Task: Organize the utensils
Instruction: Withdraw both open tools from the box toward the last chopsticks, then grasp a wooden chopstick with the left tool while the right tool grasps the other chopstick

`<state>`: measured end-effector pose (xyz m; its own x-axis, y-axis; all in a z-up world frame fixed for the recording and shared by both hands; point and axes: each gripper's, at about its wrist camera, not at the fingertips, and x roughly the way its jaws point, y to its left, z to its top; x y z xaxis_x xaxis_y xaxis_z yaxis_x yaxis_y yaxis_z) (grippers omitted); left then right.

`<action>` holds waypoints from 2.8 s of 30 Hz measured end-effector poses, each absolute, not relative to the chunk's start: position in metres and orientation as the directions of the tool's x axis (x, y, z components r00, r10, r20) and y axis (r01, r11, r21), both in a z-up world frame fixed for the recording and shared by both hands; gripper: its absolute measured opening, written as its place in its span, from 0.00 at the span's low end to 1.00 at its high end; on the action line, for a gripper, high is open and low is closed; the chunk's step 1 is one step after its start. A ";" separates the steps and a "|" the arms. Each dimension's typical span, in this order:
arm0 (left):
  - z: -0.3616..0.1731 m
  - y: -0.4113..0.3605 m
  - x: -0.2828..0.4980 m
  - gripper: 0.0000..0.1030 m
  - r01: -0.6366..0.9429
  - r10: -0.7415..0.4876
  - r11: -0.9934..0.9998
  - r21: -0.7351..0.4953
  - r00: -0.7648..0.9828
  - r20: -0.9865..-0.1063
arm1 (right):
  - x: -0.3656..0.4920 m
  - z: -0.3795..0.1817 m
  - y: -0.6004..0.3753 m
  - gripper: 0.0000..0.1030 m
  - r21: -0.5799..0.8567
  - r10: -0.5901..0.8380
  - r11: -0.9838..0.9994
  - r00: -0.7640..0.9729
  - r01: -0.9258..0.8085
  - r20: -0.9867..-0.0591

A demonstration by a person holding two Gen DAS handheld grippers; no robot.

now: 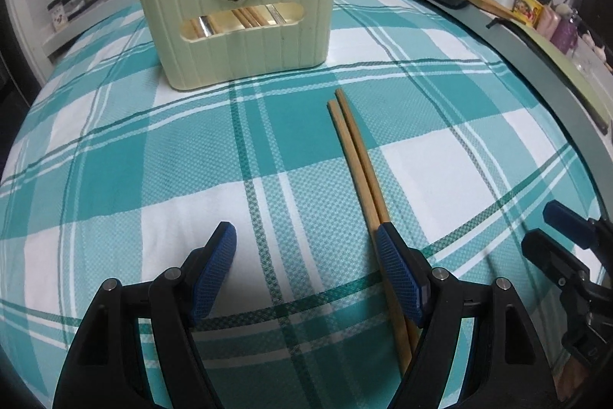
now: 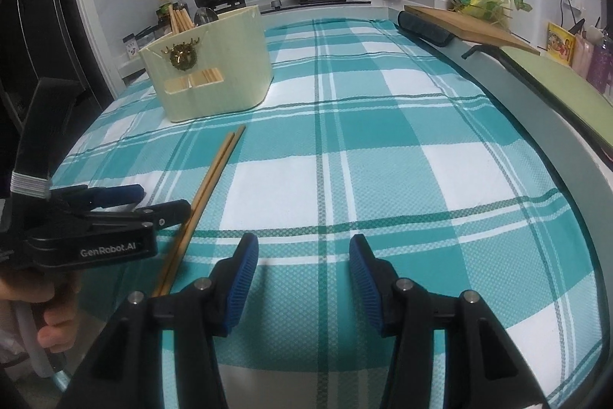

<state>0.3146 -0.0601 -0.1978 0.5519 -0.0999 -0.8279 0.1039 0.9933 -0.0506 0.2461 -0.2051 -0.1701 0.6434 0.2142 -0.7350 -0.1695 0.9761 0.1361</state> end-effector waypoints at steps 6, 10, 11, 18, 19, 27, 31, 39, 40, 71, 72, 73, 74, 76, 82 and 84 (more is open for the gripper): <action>-0.198 -0.062 0.317 0.75 0.107 -0.113 0.992 -0.065 0.547 -0.829 | 0.244 -0.171 -0.206 0.49 0.125 0.201 0.979 0.651 -0.161 -0.732; -0.200 -0.068 0.318 0.78 0.104 -0.091 0.994 -0.040 0.558 -0.825 | 0.245 -0.173 -0.206 0.49 0.131 0.203 0.979 0.643 -0.159 -0.738; -0.200 -0.068 0.319 0.78 0.100 -0.090 0.994 -0.040 0.559 -0.824 | 0.244 -0.174 -0.205 0.49 0.131 0.203 0.979 0.642 -0.159 -0.739; -0.200 -0.062 0.323 0.78 0.067 -0.077 0.997 -0.047 0.556 -0.828 | 0.242 -0.171 -0.204 0.49 0.111 0.189 0.981 0.654 -0.159 -0.733; -0.201 -0.062 0.323 0.78 0.066 -0.073 0.997 -0.044 0.555 -0.829 | 0.242 -0.172 -0.205 0.49 0.106 0.185 0.982 0.654 -0.159 -0.733; -0.202 -0.049 0.314 0.63 0.053 -0.052 0.998 -0.027 0.574 -0.817 | 0.239 -0.174 -0.200 0.49 0.082 0.175 0.982 0.653 -0.170 -0.737; -0.201 -0.036 0.308 0.33 0.038 -0.036 0.999 -0.018 0.583 -0.812 | 0.239 -0.176 -0.194 0.49 0.070 0.172 0.981 0.647 -0.181 -0.743; -0.199 -0.012 0.297 0.12 -0.011 -0.015 1.000 -0.026 0.581 -0.814 | 0.264 -0.168 -0.151 0.49 0.138 0.303 0.942 0.593 -0.307 -0.747; -0.200 -0.009 0.295 0.12 -0.017 -0.009 1.000 -0.022 0.581 -0.814 | 0.269 -0.168 -0.143 0.49 0.145 0.322 0.933 0.582 -0.330 -0.747; -0.203 0.023 0.248 0.11 -0.007 -0.032 0.999 -0.044 0.585 -0.810 | 0.255 -0.186 -0.153 0.07 -0.104 0.079 0.951 0.554 -0.292 -0.829; -0.203 0.027 0.243 0.11 -0.007 -0.042 0.998 -0.057 0.583 -0.811 | 0.251 -0.186 -0.160 0.07 -0.105 0.072 0.953 0.552 -0.282 -0.831; -0.202 0.031 0.239 0.11 -0.006 -0.053 0.998 -0.069 0.580 -0.813 | 0.248 -0.186 -0.165 0.07 -0.103 0.069 0.956 0.549 -0.276 -0.833; -0.202 0.034 0.235 0.15 -0.002 -0.070 0.996 -0.088 0.576 -0.815 | 0.246 -0.186 -0.169 0.07 -0.099 0.069 0.957 0.546 -0.273 -0.835; -0.200 0.041 0.229 0.40 0.003 -0.103 0.992 -0.123 0.565 -0.819 | 0.240 -0.184 -0.177 0.11 -0.076 0.087 0.959 0.538 -0.273 -0.838; -0.176 0.058 0.223 0.65 0.037 -0.152 0.987 -0.159 0.575 -0.804 | 0.233 -0.163 -0.188 0.45 0.010 0.187 0.949 0.539 -0.314 -0.821; -0.169 0.065 0.230 0.69 0.040 -0.168 0.983 -0.178 0.576 -0.800 | 0.239 -0.157 -0.190 0.45 0.041 0.215 0.946 0.527 -0.323 -0.822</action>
<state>0.2299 0.0646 -0.1692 0.5756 -0.1682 -0.8003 0.0401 0.9833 -0.1778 0.2385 -0.1903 -0.1569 0.5275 0.2153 -0.8218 -0.3227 0.9456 0.0407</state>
